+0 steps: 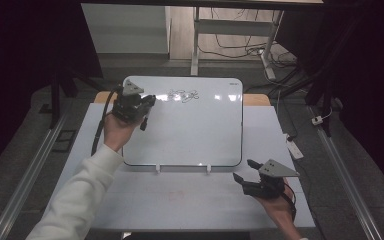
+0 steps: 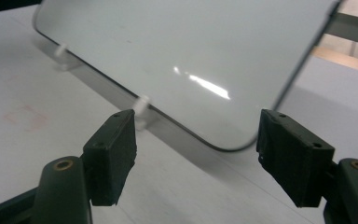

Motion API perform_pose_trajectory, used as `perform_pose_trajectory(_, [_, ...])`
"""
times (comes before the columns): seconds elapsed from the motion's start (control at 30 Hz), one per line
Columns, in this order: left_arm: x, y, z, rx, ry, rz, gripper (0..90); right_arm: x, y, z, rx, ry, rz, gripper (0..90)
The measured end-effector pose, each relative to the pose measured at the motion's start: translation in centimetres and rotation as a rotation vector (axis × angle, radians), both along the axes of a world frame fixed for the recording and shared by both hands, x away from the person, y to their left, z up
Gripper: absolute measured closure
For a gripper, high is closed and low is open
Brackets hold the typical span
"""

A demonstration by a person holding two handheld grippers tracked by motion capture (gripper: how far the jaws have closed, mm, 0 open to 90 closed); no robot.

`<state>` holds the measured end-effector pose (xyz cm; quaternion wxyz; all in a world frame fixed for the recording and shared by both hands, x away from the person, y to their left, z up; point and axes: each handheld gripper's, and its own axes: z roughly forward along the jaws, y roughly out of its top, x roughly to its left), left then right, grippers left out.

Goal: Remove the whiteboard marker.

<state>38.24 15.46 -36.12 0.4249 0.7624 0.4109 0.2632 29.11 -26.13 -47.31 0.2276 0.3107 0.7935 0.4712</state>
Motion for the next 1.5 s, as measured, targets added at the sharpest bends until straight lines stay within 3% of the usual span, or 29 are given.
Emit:
perform_pose_trajectory(0.2, [-2.7, -2.4, -1.6, -0.016, 0.017, -0.130, 81.5, 0.4, 2.6, 0.9, 0.054, 0.055, 0.098, 30.0])
perform_pose_trajectory(0.4, [-5.2, -5.4, -3.1, -0.051, 0.019, -0.242, 81.5, 1.1, 6.6, 1.6, 0.075, 0.121, 0.189, 32.8])
perform_pose_trajectory(0.63, [-7.0, -8.7, -4.0, -0.060, 0.012, -0.336, 81.5, 1.9, 10.6, 1.4, 0.078, 0.192, 0.240, 36.9])
perform_pose_trajectory(0.9, [-7.6, -10.4, -4.5, -0.079, 0.019, -0.374, 81.5, 2.5, 12.3, 1.2, 0.100, 0.234, 0.241, 44.0])
perform_pose_trajectory(1.2, [-7.7, -11.3, -4.9, -0.084, 0.009, -0.375, 81.4, 3.2, 12.3, 0.9, 0.139, 0.319, 0.215, 65.4])
perform_pose_trajectory(1.33, [-7.9, -11.8, -5.0, -0.078, -0.002, -0.375, 81.4, 3.2, 12.4, 0.6, 0.130, 0.340, 0.205, 73.7])
perform_pose_trajectory(1.5, [-7.8, -11.9, -5.1, -0.074, 0.002, -0.379, 81.4, 3.3, 12.2, 0.6, 0.112, 0.343, 0.178, 75.4])
